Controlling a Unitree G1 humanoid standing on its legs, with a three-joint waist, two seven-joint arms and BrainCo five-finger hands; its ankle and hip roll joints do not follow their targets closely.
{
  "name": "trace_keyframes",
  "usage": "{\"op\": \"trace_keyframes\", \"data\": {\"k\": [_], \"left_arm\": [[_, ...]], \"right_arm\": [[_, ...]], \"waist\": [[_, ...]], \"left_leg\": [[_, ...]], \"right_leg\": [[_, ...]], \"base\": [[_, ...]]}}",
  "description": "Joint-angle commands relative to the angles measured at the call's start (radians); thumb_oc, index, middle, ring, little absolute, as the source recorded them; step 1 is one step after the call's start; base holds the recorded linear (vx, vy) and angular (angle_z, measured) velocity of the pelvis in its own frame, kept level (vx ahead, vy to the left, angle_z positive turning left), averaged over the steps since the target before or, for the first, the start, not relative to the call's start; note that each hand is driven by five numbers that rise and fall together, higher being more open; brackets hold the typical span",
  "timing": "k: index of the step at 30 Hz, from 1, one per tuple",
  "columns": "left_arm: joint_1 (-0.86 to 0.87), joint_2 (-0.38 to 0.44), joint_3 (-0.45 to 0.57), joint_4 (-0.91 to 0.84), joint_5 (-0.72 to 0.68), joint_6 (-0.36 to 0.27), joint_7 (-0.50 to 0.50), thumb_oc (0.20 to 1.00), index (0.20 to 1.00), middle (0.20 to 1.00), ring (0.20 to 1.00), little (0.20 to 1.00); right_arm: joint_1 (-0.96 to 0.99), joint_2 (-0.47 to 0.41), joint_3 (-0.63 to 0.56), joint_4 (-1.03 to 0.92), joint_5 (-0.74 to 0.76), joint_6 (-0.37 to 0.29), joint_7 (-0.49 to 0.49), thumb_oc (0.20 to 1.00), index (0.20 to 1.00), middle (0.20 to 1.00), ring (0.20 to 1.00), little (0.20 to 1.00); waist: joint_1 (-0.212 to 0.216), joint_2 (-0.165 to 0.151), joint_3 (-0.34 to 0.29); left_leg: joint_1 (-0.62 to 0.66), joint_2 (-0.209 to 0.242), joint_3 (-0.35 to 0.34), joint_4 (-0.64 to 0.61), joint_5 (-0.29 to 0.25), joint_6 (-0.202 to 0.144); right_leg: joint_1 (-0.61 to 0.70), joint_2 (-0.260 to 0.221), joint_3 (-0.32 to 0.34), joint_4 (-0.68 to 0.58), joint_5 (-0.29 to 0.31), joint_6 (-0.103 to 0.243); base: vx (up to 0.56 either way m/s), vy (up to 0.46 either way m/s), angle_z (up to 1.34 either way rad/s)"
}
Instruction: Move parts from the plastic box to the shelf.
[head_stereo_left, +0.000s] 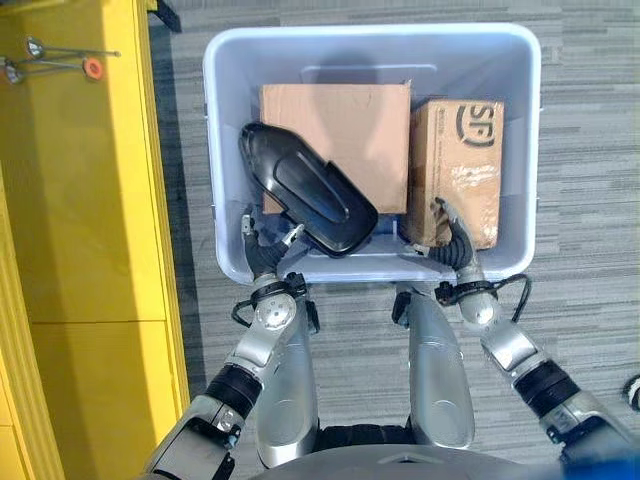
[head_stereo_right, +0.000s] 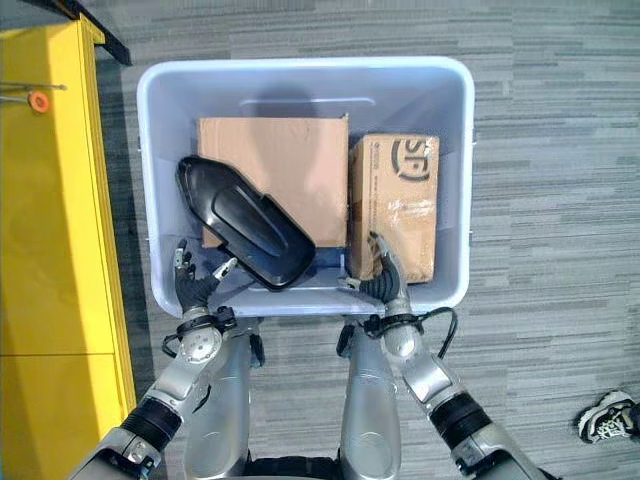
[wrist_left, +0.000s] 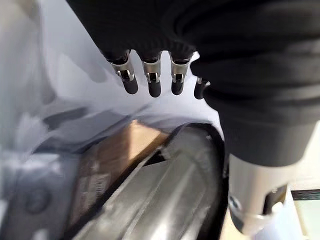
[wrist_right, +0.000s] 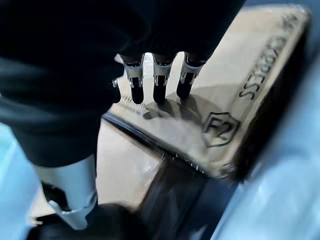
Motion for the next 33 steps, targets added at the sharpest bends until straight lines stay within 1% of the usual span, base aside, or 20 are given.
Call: {"op": "trace_keyframes", "data": {"k": [1,3,6,9,11,12,13,15,18,21,23,25,26,27,28,29,30,31,32,33], "left_arm": [[0.027,0.003,0.039,-0.079,0.014,-0.035,0.061,1.0,1.0,1.0,1.0,1.0],[0.025,0.001,0.054,-0.077,0.003,-0.02,0.095,1.0,1.0,1.0,1.0,1.0],[0.029,-0.012,0.068,-0.061,-0.042,-0.024,0.107,1.0,1.0,1.0,1.0,1.0],[0.035,-0.025,0.07,-0.048,-0.124,-0.018,0.031,1.0,1.0,1.0,1.0,1.0],[0.038,-0.033,0.067,-0.036,-0.149,-0.02,-0.022,1.0,1.0,1.0,1.0,1.0],[0.037,-0.035,0.057,-0.038,-0.169,-0.007,-0.074,1.0,1.0,1.0,1.0,1.0],[0.037,-0.035,0.057,-0.038,-0.169,-0.007,-0.074,1.0,1.0,1.0,1.0,1.0],[0.03,-0.039,0.029,-0.056,-0.168,0.019,-0.098,1.0,1.0,1.0,1.0,1.0],[0.015,-0.048,0.004,-0.058,-0.224,0.052,-0.137,1.0,1.0,1.0,1.0,1.0],[-0.002,-0.049,-0.009,-0.053,-0.206,0.058,-0.139,1.0,1.0,1.0,1.0,1.0],[-0.027,-0.048,-0.021,-0.053,-0.218,0.082,-0.153,1.0,1.0,1.0,1.0,1.0],[-0.043,-0.05,-0.026,-0.049,-0.219,0.092,-0.152,1.0,1.0,1.0,1.0,1.0],[-0.053,-0.051,-0.028,-0.044,-0.218,0.088,-0.143,1.0,1.0,1.0,1.0,1.0],[-0.073,-0.05,-0.025,-0.042,-0.217,0.079,-0.108,1.0,1.0,1.0,1.0,1.0],[-0.08,-0.046,-0.019,-0.04,-0.139,0.038,-0.065,1.0,1.0,1.0,1.0,1.0],[-0.084,-0.037,-0.008,-0.074,-0.052,-0.027,0.006,1.0,1.0,1.0,1.0,1.0],[-0.087,-0.033,-0.005,-0.087,-0.025,-0.045,0.028,1.0,1.0,1.0,1.0,1.0],[-0.083,-0.016,0.007,-0.14,0.051,-0.079,0.095,1.0,1.0,1.0,1.0,1.0],[-0.081,-0.006,0.016,-0.173,0.085,-0.093,0.126,1.0,1.0,1.0,1.0,1.0],[-0.079,0.013,0.032,-0.23,0.153,-0.102,0.18,1.0,1.0,1.0,1.0,1.0]], "right_arm": [[0.04,0.006,-0.009,-0.02,0.137,-0.015,0.09,1.0,1.0,1.0,1.0,1.0],[0.035,0.024,-0.009,-0.029,0.122,-0.012,0.085,1.0,1.0,1.0,1.0,1.0],[0.027,0.029,-0.01,-0.038,0.118,0.01,0.074,1.0,1.0,1.0,1.0,1.0],[0.019,0.031,-0.009,-0.041,0.117,0.025,0.066,1.0,1.0,1.0,1.0,1.0],[0.015,0.033,-0.01,-0.04,0.117,0.031,0.061,1.0,1.0,1.0,1.0,1.0],[0.012,0.033,-0.012,-0.041,0.112,0.036,0.063,1.0,1.0,1.0,1.0,1.0],[0.012,0.033,-0.012,-0.041,0.112,0.036,0.063,1.0,1.0,1.0,1.0,1.0],[0.01,0.025,-0.017,-0.055,0.097,0.046,0.067,1.0,1.0,1.0,1.0,1.0],[0.001,0.021,-0.014,-0.069,0.086,0.053,0.113,1.0,1.0,1.0,1.0,1.0],[-0.018,0.021,-0.004,-0.077,0.06,0.053,0.128,1.0,1.0,1.0,1.0,1.0],[-0.043,0.021,0.004,-0.083,0.056,0.054,0.137,1.0,1.0,1.0,1.0,1.0],[-0.057,0.022,0.006,-0.084,0.051,0.053,0.136,1.0,1.0,1.0,1.0,1.0],[-0.067,0.023,0.007,-0.089,0.055,0.056,0.134,1.0,1.0,1.0,1.0,1.0],[-0.079,0.027,0.008,-0.099,0.045,0.049,0.121,1.0,1.0,1.0,1.0,1.0],[-0.081,0.029,0.004,-0.111,0.032,0.038,0.107,1.0,1.0,1.0,1.0,1.0],[-0.078,0.025,-0.001,-0.127,0.015,-0.008,0.08,1.0,1.0,1.0,1.0,1.0],[-0.08,0.024,-0.005,-0.131,0.008,-0.023,0.074,1.0,1.0,1.0,1.0,1.0],[-0.066,0.021,-0.014,-0.153,-0.029,-0.071,0.049,1.0,1.0,1.0,1.0,1.0],[-0.059,0.019,-0.02,-0.167,-0.046,-0.097,0.037,1.0,1.0,1.0,1.0,1.0],[-0.051,0.015,-0.032,-0.189,-0.087,-0.135,0.007,1.0,1.0,1.0,1.0,1.0]], "waist": [[0.013,-0.001,-0.035],[0.018,0.005,-0.035],[0.02,0.006,-0.035],[0.023,0.007,-0.035],[0.024,0.007,-0.035],[0.024,0.005,-0.035],[0.024,0.005,-0.035],[0.021,0.001,-0.035],[0.016,-0.007,-0.035],[0.015,-0.014,-0.035],[0.013,-0.018,-0.035],[0.011,-0.019,-0.035],[0.01,-0.019,-0.035],[0.007,-0.019,-0.035],[0.006,-0.019,-0.035],[0.007,-0.016,-0.035],[0.007,-0.013,-0.035],[0.01,-0.01,-0.035],[0.012,-0.007,-0.035],[0.017,-0.001,-0.035]], "left_leg": [[-0.065,-0.007,0.024,0.038,0.029,-0.009],[-0.061,-0.009,0.017,0.035,0.034,-0.009],[-0.056,-0.01,0.014,0.031,0.037,-0.009],[-0.057,-0.01,0.012,0.029,0.04,-0.009],[-0.059,-0.01,0.011,0.03,0.04,-0.008],[-0.058,-0.008,0.013,0.029,0.041,-0.008],[-0.058,-0.008,0.013,0.029,0.041,-0.008],[-0.058,-0.006,0.014,0.03,0.041,-0.006],[-0.058,-0.001,0.016,0.035,0.04,-0.006],[-0.057,0.003,0.018,0.038,0.039,-0.008],[-0.059,0.006,0.018,0.046,0.038,-0.009],[-0.061,0.007,0.018,0.052,0.036,-0.009],[-0.061,0.007,0.019,0.055,0.036,-0.01],[-0.059,0.005,0.02,0.061,0.032,-0.008],[-0.056,0.004,0.021,0.064,0.029,-0.007],[-0.046,0.003,0.022,0.059,0.028,-0.006],[-0.046,0.003,0.021,0.055,0.031,-0.005],[-0.029,0.001,0.022,0.047,0.028,-0.005],[-0.022,0.0,0.019,0.043,0.028,-0.004],[-0.017,0.002,0.013,0.038,0.032,-0.005]], "right_leg": [[0.052,0.002,-0.016,0.027,-0.053,0.033],[0.057,0.0,-0.018,0.029,-0.051,0.031],[0.064,0.0,-0.018,0.025,-0.051,0.029],[0.066,0.0,-0.02,0.02,-0.049,0.028],[0.065,0.001,-0.019,0.023,-0.049,0.027],[0.065,0.002,-0.019,0.023,-0.049,0.027],[0.065,0.002,-0.019,0.023,-0.049,0.027],[0.065,0.005,-0.02,0.025,-0.049,0.026],[0.066,0.013,-0.019,0.028,-0.05,0.023],[0.069,0.017,-0.019,0.031,-0.052,0.019],[0.067,0.02,-0.018,0.038,-0.055,0.017],[0.065,0.02,-0.017,0.043,-0.056,0.016],[0.065,0.021,-0.016,0.045,-0.057,0.015],[0.064,0.022,-0.012,0.051,-0.059,0.015],[0.065,0.021,-0.009,0.054,-0.06,0.015],[0.073,0.021,-0.008,0.053,-0.063,0.014],[0.072,0.022,-0.009,0.049,-0.06,0.013],[0.087,0.022,-0.01,0.052,-0.069,0.012],[0.094,0.023,-0.011,0.053,-0.073,0.011],[0.099,0.026,-0.016,0.058,-0.077,0.007]], "base": [[0.0,0.0,0.0],[0.0,0.0,0.0],[0.0,0.0,0.0],[0.0,0.0,0.0],[0.0,0.0,0.0],[0.0,0.0,0.0],[0.0,0.0,0.0],[0.0,0.0,0.0],[0.01,-0.011,0.0],[0.01,-0.033,-0.03],[0.01,-0.016,-0.02],[0.0,0.0,0.0],[0.0,0.0,0.0],[0.0,0.0,0.0],[0.01,-0.039,0.02],[-0.01,-0.05,0.01],[-0.02,-0.07,0.0],[-0.03,-0.069,0.0],[-0.05,-0.121,0.01],[-0.07,-0.159,0.0]]}}
